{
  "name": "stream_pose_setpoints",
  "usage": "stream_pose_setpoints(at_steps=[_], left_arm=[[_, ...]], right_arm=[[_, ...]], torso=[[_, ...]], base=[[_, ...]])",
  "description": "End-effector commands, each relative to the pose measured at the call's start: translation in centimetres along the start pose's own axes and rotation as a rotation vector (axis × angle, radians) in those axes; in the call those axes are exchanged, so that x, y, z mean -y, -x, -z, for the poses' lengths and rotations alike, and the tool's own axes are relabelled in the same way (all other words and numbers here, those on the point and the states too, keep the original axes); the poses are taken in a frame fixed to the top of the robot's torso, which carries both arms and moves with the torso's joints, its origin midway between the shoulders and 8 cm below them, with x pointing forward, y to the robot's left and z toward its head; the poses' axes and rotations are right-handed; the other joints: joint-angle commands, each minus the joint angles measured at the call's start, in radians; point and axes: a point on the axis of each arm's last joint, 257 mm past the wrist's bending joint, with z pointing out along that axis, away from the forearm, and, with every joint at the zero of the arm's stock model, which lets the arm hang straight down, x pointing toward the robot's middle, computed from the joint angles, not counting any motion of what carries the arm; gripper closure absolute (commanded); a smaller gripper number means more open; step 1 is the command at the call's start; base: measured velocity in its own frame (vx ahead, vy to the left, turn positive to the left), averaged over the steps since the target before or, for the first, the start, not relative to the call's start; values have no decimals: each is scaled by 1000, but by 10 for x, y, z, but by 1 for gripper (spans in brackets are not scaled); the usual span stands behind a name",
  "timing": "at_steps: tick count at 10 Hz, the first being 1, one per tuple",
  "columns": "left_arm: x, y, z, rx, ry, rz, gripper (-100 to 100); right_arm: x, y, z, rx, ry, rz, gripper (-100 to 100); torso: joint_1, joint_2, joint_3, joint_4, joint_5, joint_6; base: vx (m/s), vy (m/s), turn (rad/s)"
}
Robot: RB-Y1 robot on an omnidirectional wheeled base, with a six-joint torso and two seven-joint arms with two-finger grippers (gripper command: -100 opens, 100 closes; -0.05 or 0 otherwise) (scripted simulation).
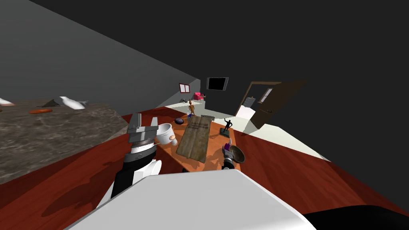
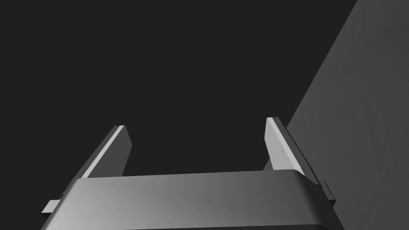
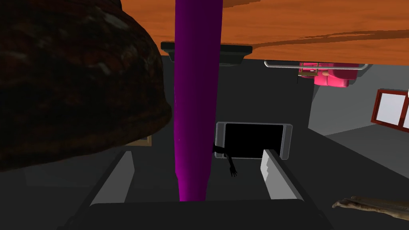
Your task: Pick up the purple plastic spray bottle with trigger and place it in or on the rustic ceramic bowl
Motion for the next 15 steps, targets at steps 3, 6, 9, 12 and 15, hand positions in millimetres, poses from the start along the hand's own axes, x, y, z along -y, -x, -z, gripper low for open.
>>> stream_pose_setpoints(at_steps=[3, 6, 9, 12, 15], left_arm=[[0, 0, 0, 0, 0, 0, 0], [0, 0, 0, 0, 0, 0, 0], [0, 0, 0, 0, 0, 0, 0], [0, 0, 0, 0, 0, 0, 0], [0, 0, 0, 0, 0, 0, 0]], right_arm=[[-34, 6, 11, 14, 68, 9, -100], [-34, 7, 12, 17, 68, 8, 100], [-35, 7, 12, 17, 69, 8, 0], [-1, 3, 0, 3, 5, 0, 100], [77, -4, -23, -19, -144, -14, 100]], torso=[[0, -4, -2, -1, 0, 0], [-1, 3, 2, 0, -1, -1], [-1, 4, 2, 1, -1, -1], [-8, 7, 3, 0, -4, -1], [-15, 4, 0, -3, -6, 0]], base=[[103, 14, -315], [5, 0, 2], [0, 0, 0], [-99, -18, 342], [-140, -19, 425]])
